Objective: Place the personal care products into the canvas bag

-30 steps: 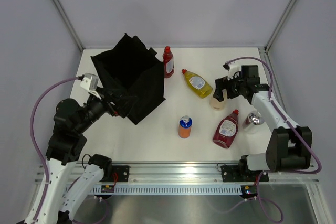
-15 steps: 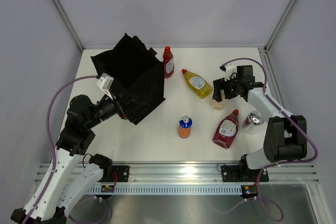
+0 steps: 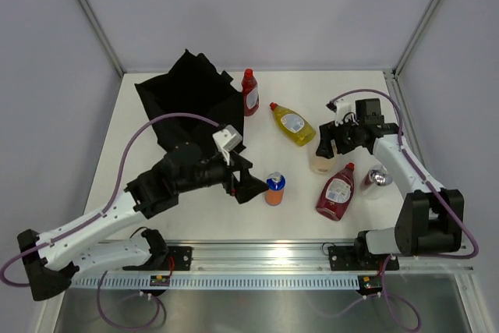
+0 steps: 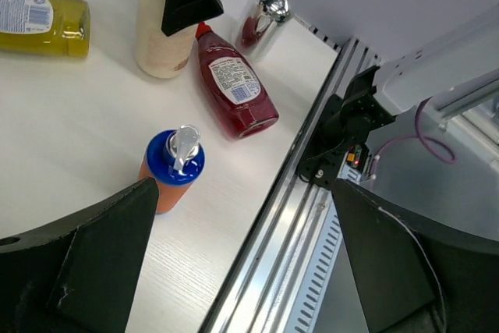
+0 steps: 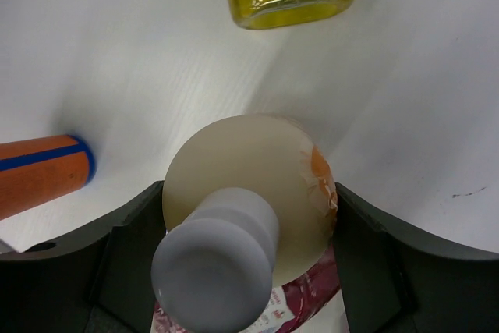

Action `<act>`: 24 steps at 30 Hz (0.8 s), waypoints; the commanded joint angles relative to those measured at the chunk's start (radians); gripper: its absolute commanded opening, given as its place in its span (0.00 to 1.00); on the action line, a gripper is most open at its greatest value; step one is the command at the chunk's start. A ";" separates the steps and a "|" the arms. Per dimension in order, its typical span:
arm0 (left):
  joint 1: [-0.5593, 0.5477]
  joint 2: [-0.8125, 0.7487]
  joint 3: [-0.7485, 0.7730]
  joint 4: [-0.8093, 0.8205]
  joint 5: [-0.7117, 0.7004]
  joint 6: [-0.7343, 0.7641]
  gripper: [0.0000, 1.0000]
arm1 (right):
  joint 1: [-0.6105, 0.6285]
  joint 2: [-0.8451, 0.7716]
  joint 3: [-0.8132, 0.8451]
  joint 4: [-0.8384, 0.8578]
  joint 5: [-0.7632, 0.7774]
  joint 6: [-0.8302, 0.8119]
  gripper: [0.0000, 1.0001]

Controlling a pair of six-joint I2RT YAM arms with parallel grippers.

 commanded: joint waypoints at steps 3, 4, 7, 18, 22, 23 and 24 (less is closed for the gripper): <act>-0.122 0.146 0.083 0.192 -0.189 0.190 0.99 | 0.001 -0.164 0.123 -0.044 -0.217 0.080 0.00; -0.131 0.201 0.093 0.210 -0.197 0.204 0.99 | 0.001 -0.171 0.129 -0.047 -0.240 0.094 0.00; -0.151 0.294 0.156 0.278 -0.186 0.240 0.99 | 0.001 -0.185 0.158 -0.070 -0.312 0.143 0.00; -0.202 0.620 0.339 0.408 -0.462 0.415 0.99 | -0.001 -0.191 0.295 -0.174 -0.556 0.229 0.00; -0.202 0.666 0.365 0.437 -0.487 0.446 0.99 | -0.001 -0.216 0.313 -0.182 -0.601 0.246 0.00; -0.200 0.678 0.388 0.425 -0.503 0.446 0.99 | -0.001 -0.218 0.313 -0.185 -0.608 0.246 0.00; -0.202 0.700 0.397 0.424 -0.520 0.446 0.99 | -0.001 -0.221 0.313 -0.185 -0.624 0.246 0.00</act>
